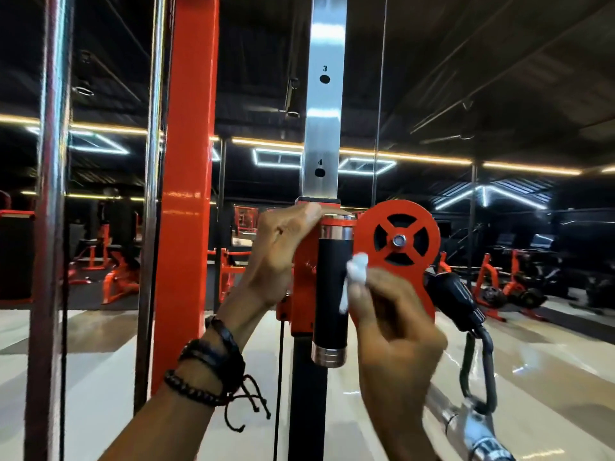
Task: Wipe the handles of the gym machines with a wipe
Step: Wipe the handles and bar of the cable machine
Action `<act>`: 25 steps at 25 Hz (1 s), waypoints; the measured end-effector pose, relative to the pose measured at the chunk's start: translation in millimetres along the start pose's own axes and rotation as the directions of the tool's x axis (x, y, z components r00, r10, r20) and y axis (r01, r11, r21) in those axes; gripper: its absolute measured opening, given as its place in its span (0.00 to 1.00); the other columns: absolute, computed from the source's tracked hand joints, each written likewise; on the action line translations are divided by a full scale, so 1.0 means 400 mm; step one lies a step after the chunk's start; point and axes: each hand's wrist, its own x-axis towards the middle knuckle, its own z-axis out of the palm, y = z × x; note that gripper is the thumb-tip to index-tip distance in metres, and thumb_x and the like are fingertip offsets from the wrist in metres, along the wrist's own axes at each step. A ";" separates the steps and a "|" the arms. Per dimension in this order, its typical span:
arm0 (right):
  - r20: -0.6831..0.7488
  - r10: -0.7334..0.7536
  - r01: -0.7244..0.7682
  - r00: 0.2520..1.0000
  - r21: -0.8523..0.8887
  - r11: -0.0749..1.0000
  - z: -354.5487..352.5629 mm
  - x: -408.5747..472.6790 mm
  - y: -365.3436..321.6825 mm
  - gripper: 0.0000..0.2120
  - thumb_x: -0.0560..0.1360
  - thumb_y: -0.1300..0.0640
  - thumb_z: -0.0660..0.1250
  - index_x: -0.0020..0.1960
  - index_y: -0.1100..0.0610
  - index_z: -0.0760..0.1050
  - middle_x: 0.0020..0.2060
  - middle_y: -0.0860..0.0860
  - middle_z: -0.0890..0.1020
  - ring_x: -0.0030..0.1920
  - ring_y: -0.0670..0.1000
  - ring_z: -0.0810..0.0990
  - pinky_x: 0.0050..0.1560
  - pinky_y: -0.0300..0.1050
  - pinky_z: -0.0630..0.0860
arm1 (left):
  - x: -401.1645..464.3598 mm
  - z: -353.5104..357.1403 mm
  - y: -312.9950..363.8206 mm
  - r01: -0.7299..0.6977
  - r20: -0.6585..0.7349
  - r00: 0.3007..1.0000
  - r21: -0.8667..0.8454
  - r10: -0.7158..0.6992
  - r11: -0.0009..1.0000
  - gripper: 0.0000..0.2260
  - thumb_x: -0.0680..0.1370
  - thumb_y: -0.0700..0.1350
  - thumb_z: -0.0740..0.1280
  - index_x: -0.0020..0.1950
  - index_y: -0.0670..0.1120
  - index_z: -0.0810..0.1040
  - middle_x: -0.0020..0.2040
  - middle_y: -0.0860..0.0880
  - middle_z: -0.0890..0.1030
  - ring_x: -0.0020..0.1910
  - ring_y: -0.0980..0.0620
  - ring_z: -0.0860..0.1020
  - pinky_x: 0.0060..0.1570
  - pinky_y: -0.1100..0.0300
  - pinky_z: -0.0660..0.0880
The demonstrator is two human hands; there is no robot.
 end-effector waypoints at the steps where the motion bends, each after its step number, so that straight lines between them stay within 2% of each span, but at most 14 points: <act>1: -0.032 -0.006 0.006 0.999 -0.001 1.000 -0.003 -0.037 -0.002 0.05 0.75 0.59 0.72 0.50 0.53 0.83 0.48 0.49 0.83 0.51 0.53 0.83 0.51 0.52 0.80 | -0.003 0.006 -0.007 -0.008 -0.015 1.000 -0.003 0.008 1.000 0.27 0.82 0.50 0.54 0.46 0.25 0.75 0.44 0.27 0.76 0.45 0.30 0.75 0.48 0.40 0.71; 3: -0.070 -0.076 0.074 0.995 -0.024 0.997 0.003 -0.047 -0.007 0.05 0.73 0.57 0.72 0.49 0.55 0.83 0.48 0.50 0.83 0.51 0.52 0.83 0.49 0.50 0.80 | -0.004 0.015 -0.015 -0.030 -0.051 0.998 -0.026 0.029 0.999 0.27 0.81 0.50 0.55 0.47 0.25 0.76 0.44 0.27 0.76 0.46 0.30 0.75 0.48 0.39 0.70; 6: -0.017 -0.241 0.236 0.970 -0.138 0.962 0.029 0.056 -0.032 0.06 0.73 0.63 0.74 0.50 0.62 0.83 0.48 0.53 0.81 0.52 0.49 0.81 0.51 0.39 0.77 | 0.000 0.017 -0.018 -0.033 -0.053 0.998 -0.061 0.030 0.998 0.24 0.81 0.49 0.56 0.46 0.26 0.76 0.43 0.27 0.77 0.44 0.30 0.76 0.47 0.38 0.71; 9: 0.032 -0.312 0.311 0.949 -0.239 0.920 0.025 0.054 -0.044 0.06 0.72 0.65 0.75 0.49 0.65 0.83 0.48 0.56 0.80 0.52 0.48 0.80 0.52 0.32 0.74 | -0.002 0.017 -0.017 -0.037 -0.069 0.997 -0.083 0.032 0.996 0.22 0.81 0.47 0.57 0.44 0.28 0.77 0.41 0.28 0.76 0.42 0.32 0.75 0.45 0.39 0.72; 11: 0.047 -0.288 0.289 0.956 -0.292 0.912 0.005 -0.036 -0.030 0.05 0.72 0.63 0.75 0.47 0.62 0.84 0.46 0.55 0.81 0.48 0.50 0.81 0.47 0.34 0.75 | -0.002 0.019 -0.018 -0.015 -0.066 0.998 -0.101 0.009 0.995 0.24 0.81 0.48 0.57 0.44 0.26 0.76 0.41 0.27 0.76 0.44 0.31 0.75 0.47 0.37 0.71; 13: 0.027 -0.285 0.280 0.958 -0.291 0.915 -0.004 -0.095 -0.033 0.04 0.71 0.60 0.75 0.45 0.60 0.84 0.45 0.53 0.82 0.43 0.51 0.82 0.41 0.38 0.77 | -0.003 0.019 -0.017 -0.018 -0.078 0.997 -0.121 0.009 0.992 0.23 0.80 0.47 0.57 0.48 0.27 0.79 0.45 0.29 0.79 0.48 0.33 0.78 0.51 0.41 0.75; 15: 0.026 -0.308 0.304 0.951 -0.264 0.915 0.009 -0.049 -0.030 0.06 0.71 0.62 0.75 0.48 0.58 0.84 0.46 0.53 0.82 0.47 0.48 0.82 0.45 0.37 0.78 | -0.002 0.021 -0.008 -0.024 -0.078 0.997 -0.155 0.012 0.988 0.19 0.80 0.46 0.58 0.54 0.33 0.82 0.52 0.40 0.85 0.56 0.43 0.82 0.58 0.50 0.76; 16: 0.030 -0.323 0.320 0.946 -0.251 0.914 0.019 -0.001 -0.036 0.07 0.71 0.64 0.76 0.49 0.59 0.83 0.47 0.53 0.81 0.50 0.47 0.81 0.49 0.35 0.77 | -0.001 0.021 -0.003 -0.017 -0.069 0.998 -0.171 0.005 0.985 0.18 0.80 0.44 0.58 0.56 0.35 0.82 0.54 0.42 0.85 0.58 0.45 0.82 0.60 0.52 0.76; 19: 0.023 -0.325 0.322 0.945 -0.219 0.921 0.028 0.086 -0.050 0.07 0.72 0.67 0.75 0.50 0.63 0.82 0.48 0.56 0.81 0.52 0.46 0.80 0.54 0.32 0.73 | -0.005 0.022 0.007 -0.005 -0.069 0.998 -0.204 -0.009 0.979 0.15 0.80 0.39 0.58 0.57 0.36 0.82 0.54 0.43 0.85 0.57 0.46 0.82 0.58 0.53 0.77; 21: 0.028 -0.278 0.277 0.960 -0.208 0.938 0.014 0.025 -0.032 0.07 0.72 0.67 0.75 0.50 0.63 0.82 0.48 0.55 0.82 0.53 0.49 0.81 0.52 0.35 0.75 | -0.004 0.025 0.015 -0.005 -0.079 0.997 -0.202 -0.011 0.979 0.15 0.80 0.38 0.57 0.56 0.37 0.82 0.53 0.42 0.85 0.56 0.46 0.83 0.57 0.56 0.76; 24: -0.064 -0.112 0.102 0.992 -0.140 0.985 -0.005 -0.114 -0.014 0.07 0.70 0.65 0.75 0.47 0.61 0.83 0.47 0.55 0.83 0.49 0.56 0.83 0.43 0.51 0.79 | -0.004 0.025 0.023 -0.012 -0.070 0.998 -0.225 -0.004 0.974 0.15 0.80 0.38 0.57 0.56 0.38 0.82 0.52 0.44 0.86 0.56 0.48 0.83 0.56 0.60 0.75; 25: -0.080 -0.094 0.085 0.992 -0.107 0.991 -0.004 -0.112 -0.012 0.06 0.70 0.65 0.75 0.47 0.61 0.83 0.46 0.54 0.83 0.48 0.56 0.83 0.43 0.53 0.79 | -0.004 0.025 0.022 -0.011 -0.069 0.998 -0.231 -0.005 0.973 0.15 0.80 0.38 0.56 0.56 0.38 0.83 0.52 0.43 0.86 0.56 0.48 0.83 0.56 0.60 0.75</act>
